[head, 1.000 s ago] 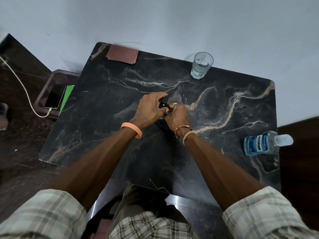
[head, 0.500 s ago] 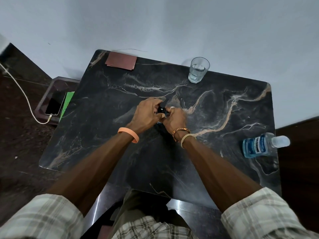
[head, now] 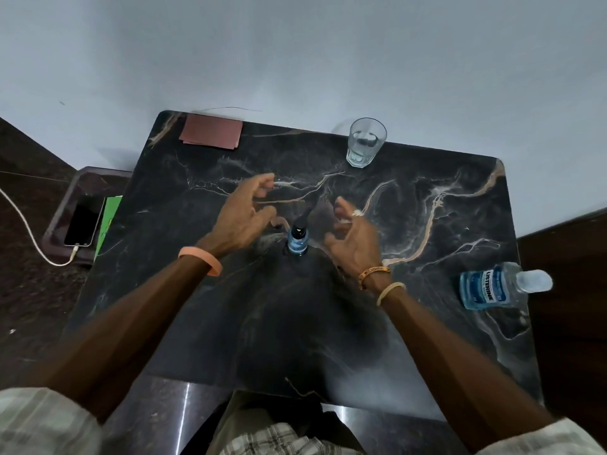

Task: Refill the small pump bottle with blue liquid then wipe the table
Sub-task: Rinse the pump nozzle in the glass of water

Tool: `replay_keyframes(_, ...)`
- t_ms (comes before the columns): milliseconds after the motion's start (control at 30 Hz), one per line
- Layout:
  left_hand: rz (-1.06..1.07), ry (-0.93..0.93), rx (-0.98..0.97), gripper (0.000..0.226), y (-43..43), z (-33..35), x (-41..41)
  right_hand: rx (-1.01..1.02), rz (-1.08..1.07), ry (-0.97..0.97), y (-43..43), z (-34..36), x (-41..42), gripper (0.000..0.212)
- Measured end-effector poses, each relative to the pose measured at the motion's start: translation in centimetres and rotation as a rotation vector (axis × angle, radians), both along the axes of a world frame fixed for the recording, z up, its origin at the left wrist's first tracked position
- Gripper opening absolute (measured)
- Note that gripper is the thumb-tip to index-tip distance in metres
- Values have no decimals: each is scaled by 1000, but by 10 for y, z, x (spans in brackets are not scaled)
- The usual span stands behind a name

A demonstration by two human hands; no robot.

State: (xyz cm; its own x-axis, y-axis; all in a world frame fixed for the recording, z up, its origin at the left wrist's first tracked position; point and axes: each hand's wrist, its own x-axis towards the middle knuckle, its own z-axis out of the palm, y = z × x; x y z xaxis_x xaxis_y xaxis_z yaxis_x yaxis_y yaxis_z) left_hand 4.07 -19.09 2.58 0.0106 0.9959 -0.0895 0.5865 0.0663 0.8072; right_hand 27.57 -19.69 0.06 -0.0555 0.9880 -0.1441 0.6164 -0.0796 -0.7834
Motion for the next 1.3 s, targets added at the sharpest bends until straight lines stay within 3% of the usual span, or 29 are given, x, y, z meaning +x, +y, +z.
replay_keyframes(100, -2, 17, -7, 63, 40, 6, 10, 62, -230, 35, 37, 15, 20, 74)
replay_keyframes(300, -104, 43, -62, 72, 124, 5, 54, 66, -366, 5, 121, 30, 52, 90)
replay_keyframes(567, -215, 169, -193, 92, 209, -34, 116, -126, -254, -108, 185, -8, 65, 109)
replay_keyframes(633, -233, 175, -187, 83, 218, -43, 126, -113, -237, -85, 192, -15, 60, 103)
replay_keyframes(700, -233, 159, -152, 66, 225, -49, 133, -51, -238, -47, 196, -20, 55, 84)
replay_keyframes(767, -203, 130, -127, 58, 229, -50, 134, -30, -268, -20, 198, -17, 50, 71)
replay_keyframes(933, -170, 195, -54, 34, 227, -41, 144, -65, -266, -16, 195, -6, 57, 67)
replay_keyframes(1300, -218, 91, -62, 44, 131, 14, 197, 49, -297, 18, 98, 41, 105, 63)
